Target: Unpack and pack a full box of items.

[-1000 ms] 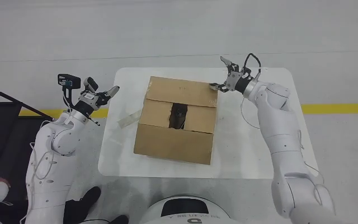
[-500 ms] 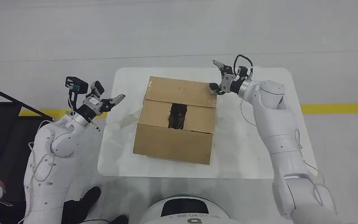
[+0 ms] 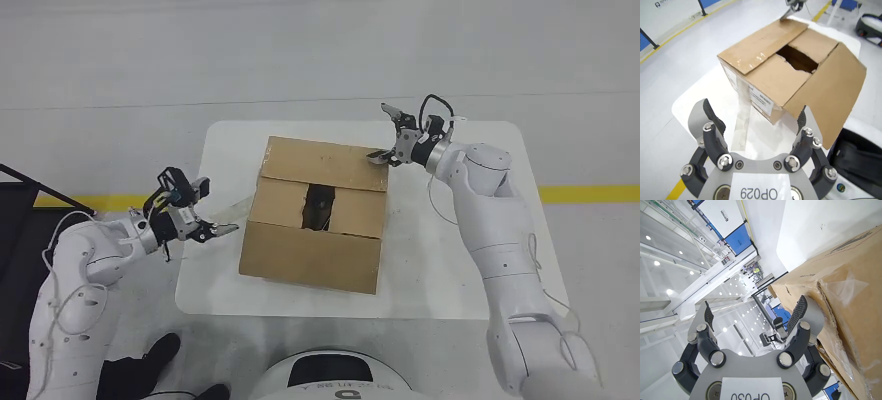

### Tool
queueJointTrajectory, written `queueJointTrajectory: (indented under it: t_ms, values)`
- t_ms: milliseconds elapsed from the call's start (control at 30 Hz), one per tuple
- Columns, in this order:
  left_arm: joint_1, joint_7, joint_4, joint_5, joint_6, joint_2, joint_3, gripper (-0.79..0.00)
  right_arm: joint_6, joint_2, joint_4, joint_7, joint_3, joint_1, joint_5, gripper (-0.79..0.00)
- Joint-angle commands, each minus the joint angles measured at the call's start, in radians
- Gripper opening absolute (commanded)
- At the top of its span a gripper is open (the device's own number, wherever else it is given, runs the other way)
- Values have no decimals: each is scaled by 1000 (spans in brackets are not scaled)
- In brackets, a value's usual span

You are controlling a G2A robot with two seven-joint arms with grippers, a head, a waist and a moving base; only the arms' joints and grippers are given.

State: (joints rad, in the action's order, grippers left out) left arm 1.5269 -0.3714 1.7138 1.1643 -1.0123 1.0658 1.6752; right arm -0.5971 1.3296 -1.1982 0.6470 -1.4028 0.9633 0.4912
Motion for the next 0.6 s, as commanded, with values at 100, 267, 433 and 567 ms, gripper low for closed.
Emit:
queueJointTrajectory:
  t_ms: [100,267,433,567]
  values:
    - [-7,29,16,153,0,-32,-31,0,0,0,0,0,0,0,0,0]
    - [-25,193,2,236,0,-49,-12,0,0,0,0,0,0,0,0,0]
    - [-25,193,2,236,0,-49,-12,0,0,0,0,0,0,0,0,0]
    - [-31,184,22,284,28,-51,-12,0,0,0,0,0,0,0,0,0]
